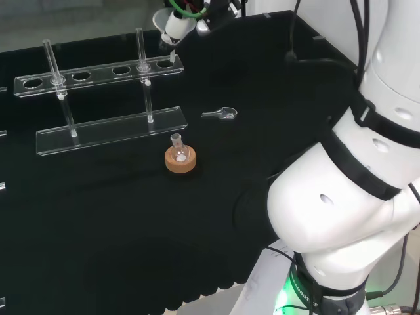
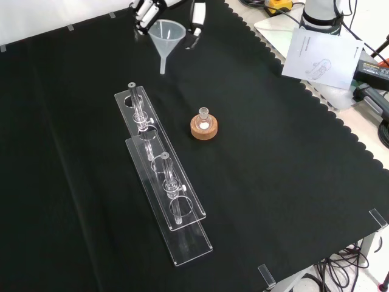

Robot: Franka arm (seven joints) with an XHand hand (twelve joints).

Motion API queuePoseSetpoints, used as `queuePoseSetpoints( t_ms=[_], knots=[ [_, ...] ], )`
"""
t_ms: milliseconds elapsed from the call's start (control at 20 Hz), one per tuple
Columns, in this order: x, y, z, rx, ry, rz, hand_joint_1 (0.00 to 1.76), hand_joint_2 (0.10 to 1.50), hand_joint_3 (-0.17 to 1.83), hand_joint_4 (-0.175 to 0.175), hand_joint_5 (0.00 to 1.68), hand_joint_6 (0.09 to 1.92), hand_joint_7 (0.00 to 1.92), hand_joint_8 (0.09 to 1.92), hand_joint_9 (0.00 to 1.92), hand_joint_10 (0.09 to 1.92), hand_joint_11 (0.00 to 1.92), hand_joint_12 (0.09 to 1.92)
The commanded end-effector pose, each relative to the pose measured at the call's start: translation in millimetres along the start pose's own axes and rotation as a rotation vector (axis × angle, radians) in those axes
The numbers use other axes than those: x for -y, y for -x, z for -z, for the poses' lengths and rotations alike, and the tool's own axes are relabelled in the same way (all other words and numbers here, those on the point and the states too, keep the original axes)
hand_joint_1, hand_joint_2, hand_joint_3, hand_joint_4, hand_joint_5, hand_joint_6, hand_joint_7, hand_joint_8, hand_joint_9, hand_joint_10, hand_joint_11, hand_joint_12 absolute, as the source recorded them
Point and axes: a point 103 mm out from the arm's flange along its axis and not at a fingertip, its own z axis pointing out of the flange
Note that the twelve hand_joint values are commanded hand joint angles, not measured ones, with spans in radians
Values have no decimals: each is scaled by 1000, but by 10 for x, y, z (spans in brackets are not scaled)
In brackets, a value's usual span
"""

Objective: Put the funnel back on the funnel stand.

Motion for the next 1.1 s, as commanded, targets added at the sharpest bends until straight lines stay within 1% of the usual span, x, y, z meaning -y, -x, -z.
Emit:
queuePoseSetpoints(
  t_ms=[50, 300, 700, 950, 1100],
  knots=[
    [-396, 133, -40, 0, -15, 27, 815, 711, 499, -30, 633, 633, 817, 684, 1288, 321, 742, 1142],
    [-629, 182, -71, 3, -14, 36, 815, 710, 501, -30, 635, 638, 818, 685, 1286, 322, 743, 1143],
    [-954, 181, -181, 6, -35, 62, 815, 708, 503, -30, 634, 642, 818, 687, 1285, 324, 744, 1143],
    [-1117, 194, -287, 6, -56, 65, 815, 708, 504, -30, 634, 645, 817, 687, 1285, 325, 744, 1142],
    [-1148, 209, -351, 1, -68, 63, 815, 707, 505, -30, 635, 646, 816, 688, 1284, 326, 745, 1142]
  ],
)
